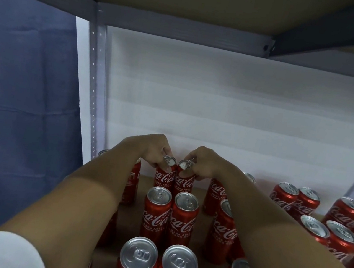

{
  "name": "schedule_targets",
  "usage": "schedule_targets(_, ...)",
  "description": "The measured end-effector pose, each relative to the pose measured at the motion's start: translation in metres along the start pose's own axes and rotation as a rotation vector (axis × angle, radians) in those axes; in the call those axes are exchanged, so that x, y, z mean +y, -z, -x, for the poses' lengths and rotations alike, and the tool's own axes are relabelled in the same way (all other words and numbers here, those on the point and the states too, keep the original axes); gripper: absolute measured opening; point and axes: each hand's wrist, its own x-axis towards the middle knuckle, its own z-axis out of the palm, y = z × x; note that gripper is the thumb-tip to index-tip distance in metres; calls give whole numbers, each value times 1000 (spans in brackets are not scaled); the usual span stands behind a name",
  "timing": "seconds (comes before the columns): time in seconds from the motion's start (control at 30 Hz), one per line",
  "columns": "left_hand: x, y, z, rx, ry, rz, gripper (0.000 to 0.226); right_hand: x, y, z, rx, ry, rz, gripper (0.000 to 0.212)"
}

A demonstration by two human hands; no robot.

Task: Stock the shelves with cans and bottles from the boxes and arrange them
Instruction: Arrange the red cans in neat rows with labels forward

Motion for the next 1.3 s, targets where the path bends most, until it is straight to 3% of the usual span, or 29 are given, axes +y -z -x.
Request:
schedule_targets(0.87, -3, -8, 10, 49, -23, 131, 52, -12, 1, 8, 10, -6, 162, 56)
schedule_targets(0.93, -3, -6, 9, 47, -21, 81, 55, -13, 1, 6, 8, 9, 225, 60)
schedule_targets(1.07, -3, -1, 13, 35, -25, -59, 79, -23, 2, 6, 32, 27, 213, 86)
schedule_targets(1.17, -8, 13, 27, 49, -28, -39, 81, -36, 0, 4, 74, 92, 168, 84)
schedule_targets(1.3, -33, 44, 55, 94, 96, -137, 66, -60, -14, -5, 119, 208, 53, 73)
